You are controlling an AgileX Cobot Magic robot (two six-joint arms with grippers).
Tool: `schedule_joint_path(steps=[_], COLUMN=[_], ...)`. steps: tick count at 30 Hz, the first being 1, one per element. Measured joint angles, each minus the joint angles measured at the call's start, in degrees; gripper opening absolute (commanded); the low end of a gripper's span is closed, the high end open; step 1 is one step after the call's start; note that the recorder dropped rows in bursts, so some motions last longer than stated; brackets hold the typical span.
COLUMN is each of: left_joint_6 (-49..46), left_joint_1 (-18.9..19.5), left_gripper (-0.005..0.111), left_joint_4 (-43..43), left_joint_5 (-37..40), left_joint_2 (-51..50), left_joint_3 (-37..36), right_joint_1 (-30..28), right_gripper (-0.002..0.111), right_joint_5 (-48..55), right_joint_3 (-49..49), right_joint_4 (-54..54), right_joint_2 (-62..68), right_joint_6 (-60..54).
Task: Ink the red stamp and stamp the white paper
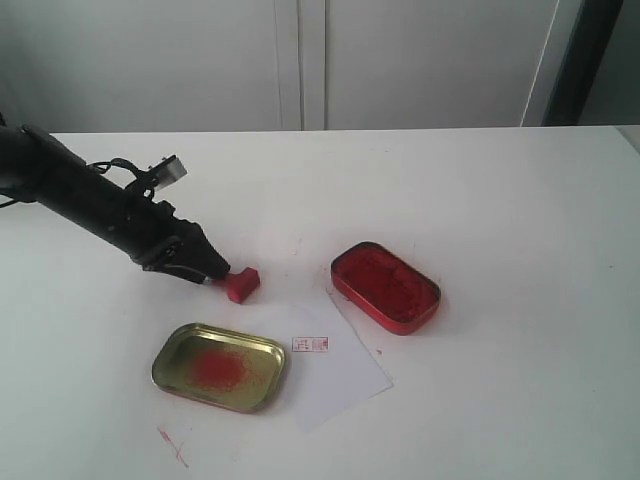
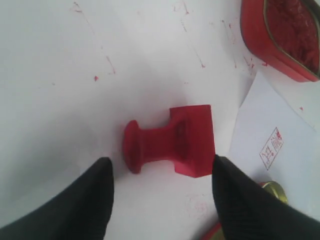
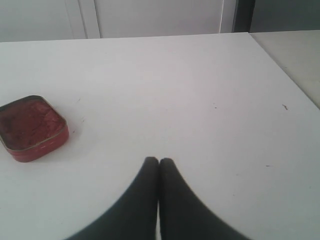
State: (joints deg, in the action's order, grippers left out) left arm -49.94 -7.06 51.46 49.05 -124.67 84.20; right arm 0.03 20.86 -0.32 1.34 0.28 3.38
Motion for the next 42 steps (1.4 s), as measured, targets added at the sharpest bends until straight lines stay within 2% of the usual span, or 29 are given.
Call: schedule_joint_path(steps=[3, 5, 8, 13, 20, 31, 42], left_joint_6=[0.0, 0.11, 1.5, 4.07, 5.6, 13.46, 29.94], left_joint_1=[0.18, 0.28, 0.28, 0.28, 0.28, 0.28, 0.28], left_gripper=[0.06, 0.053, 0.028, 0.0, 0.0, 0.0, 0.0], left_joint_4=[-1.56, -2.26, -2.5, -2.74, -2.74, -3.9, -20.28], left_joint_5=[-0.52, -0.65, -0.37, 1.09, 1.72, 1.72, 0.49], left_joint_2=[1.71, 2.51, 2.75, 2.75, 2.75, 6.17, 12.8], left_joint_3=[0.0, 0.0, 0.0, 0.0, 0.0, 0.0, 0.0], right_joint_1=[0.0, 0.0, 0.0, 0.0, 0.0, 0.0, 0.0], right_gripper=[0.0, 0.0, 0.0, 0.0, 0.0, 0.0, 0.0], right_joint_5=[0.0, 0.0, 0.0, 0.0, 0.0, 0.0, 0.0], right_joint_3=[0.0, 0.0, 0.0, 0.0, 0.0, 0.0, 0.0], right_joint_4=[0.0, 0.0, 0.0, 0.0, 0.0, 0.0, 0.0], right_joint_2=[0.0, 0.0, 0.0, 0.0, 0.0, 0.0, 0.0], right_joint_6=[0.0, 0.0, 0.0, 0.0, 0.0, 0.0, 0.0])
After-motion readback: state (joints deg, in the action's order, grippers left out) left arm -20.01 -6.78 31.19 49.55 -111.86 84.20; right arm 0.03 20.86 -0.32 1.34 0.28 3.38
